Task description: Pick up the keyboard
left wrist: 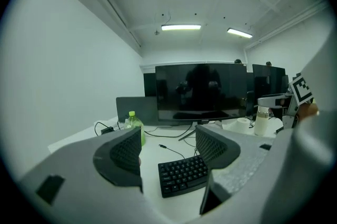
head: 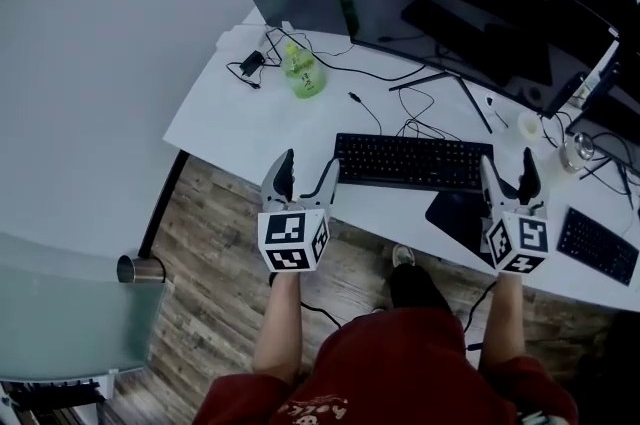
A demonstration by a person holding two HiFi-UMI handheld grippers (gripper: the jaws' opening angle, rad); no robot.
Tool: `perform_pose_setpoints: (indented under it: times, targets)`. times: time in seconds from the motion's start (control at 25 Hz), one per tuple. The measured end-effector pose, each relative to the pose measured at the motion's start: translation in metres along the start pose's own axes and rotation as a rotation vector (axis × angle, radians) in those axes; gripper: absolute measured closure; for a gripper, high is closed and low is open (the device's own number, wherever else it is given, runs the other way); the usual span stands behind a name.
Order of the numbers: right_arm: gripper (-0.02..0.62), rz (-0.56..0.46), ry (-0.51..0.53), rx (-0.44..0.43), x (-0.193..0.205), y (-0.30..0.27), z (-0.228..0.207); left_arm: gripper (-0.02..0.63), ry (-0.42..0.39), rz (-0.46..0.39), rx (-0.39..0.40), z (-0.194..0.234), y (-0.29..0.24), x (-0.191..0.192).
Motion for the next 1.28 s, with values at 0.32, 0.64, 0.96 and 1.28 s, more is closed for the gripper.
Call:
perform_pose_setpoints:
  times: [0.32,0.64,0.96,1.28]
  targets:
    - [0.242,0.191,-0.076,-0.017,0.05,-0.05,-0.029,0.298,0.02,0.189,0.033,-0.003,-0.068,0.046]
    - [0.218,0.41,-0.178,-0.028,0.112,-0.078,-0.049,0.298,0.047,0.407,0.071,-0.001,-0.116,0.098]
    - [0.17,0.62,-0.278,-0.05,0.17,-0.095,-0.064,0.296,0.087,0.57,0.14,-0.006,-0.146,0.138]
    - [0.152,0.718,-0.342,-0.07,0.197,-0.106,-0.076,0.276,0.094,0.669,0.165,-0.01,-0.166,0.161]
Point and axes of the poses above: the fingertips, and each gripper's own axes: y backward along the fingers, z to its left, x out of its underside, the point moved 7 cm from there along y, backward along the fingers, and after that the axes turned 9 degrees about -x, right-handed, at the moved point
